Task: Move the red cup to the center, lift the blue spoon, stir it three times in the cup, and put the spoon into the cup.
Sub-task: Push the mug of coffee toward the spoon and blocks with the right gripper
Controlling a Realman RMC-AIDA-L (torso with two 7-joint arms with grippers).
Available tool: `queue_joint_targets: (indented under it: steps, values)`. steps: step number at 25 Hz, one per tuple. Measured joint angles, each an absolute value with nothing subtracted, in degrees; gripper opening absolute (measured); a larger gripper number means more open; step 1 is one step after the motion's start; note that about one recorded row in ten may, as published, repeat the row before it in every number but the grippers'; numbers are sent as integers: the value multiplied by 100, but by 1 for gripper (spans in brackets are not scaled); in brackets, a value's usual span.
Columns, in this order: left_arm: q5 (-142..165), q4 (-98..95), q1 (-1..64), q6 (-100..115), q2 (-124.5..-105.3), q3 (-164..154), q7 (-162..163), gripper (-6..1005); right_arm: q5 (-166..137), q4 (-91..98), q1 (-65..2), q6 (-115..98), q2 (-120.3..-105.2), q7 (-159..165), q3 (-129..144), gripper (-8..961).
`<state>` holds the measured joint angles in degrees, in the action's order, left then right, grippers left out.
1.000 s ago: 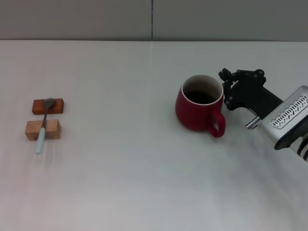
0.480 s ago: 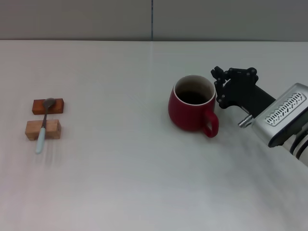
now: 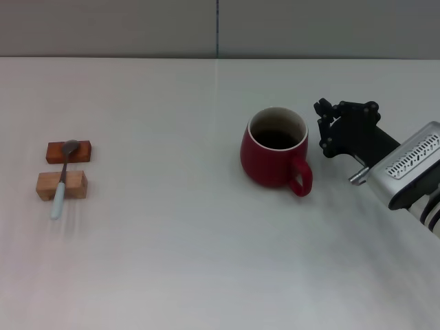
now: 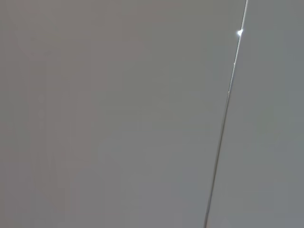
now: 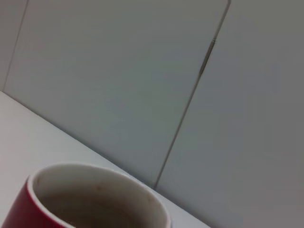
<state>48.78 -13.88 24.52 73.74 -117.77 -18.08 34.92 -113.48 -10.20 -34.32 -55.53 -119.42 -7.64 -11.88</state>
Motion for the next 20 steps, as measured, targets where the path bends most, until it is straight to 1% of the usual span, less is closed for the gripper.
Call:
queue_joint_targets:
  steps: [20]
  values:
    - [4878, -1407, 2479, 7374, -11777, -1847, 3514, 827, -11410, -1305, -3380, -5158, -11962, -764, -1063, 37]
